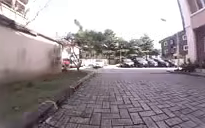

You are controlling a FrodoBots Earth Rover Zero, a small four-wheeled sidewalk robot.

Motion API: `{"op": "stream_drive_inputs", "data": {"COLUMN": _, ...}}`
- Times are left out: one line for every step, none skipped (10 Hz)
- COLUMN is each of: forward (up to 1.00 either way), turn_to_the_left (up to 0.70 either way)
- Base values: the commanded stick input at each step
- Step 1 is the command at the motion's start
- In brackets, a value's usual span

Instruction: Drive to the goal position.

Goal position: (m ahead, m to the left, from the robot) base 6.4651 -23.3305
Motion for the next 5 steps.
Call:
{"op": "stream_drive_inputs", "data": {"forward": 0.69, "turn_to_the_left": 0.03}}
{"op": "stream_drive_inputs", "data": {"forward": 0.69, "turn_to_the_left": 0.03}}
{"op": "stream_drive_inputs", "data": {"forward": 0.69, "turn_to_the_left": 0.03}}
{"op": "stream_drive_inputs", "data": {"forward": 0.69, "turn_to_the_left": 0.03}}
{"op": "stream_drive_inputs", "data": {"forward": 0.69, "turn_to_the_left": 0.03}}
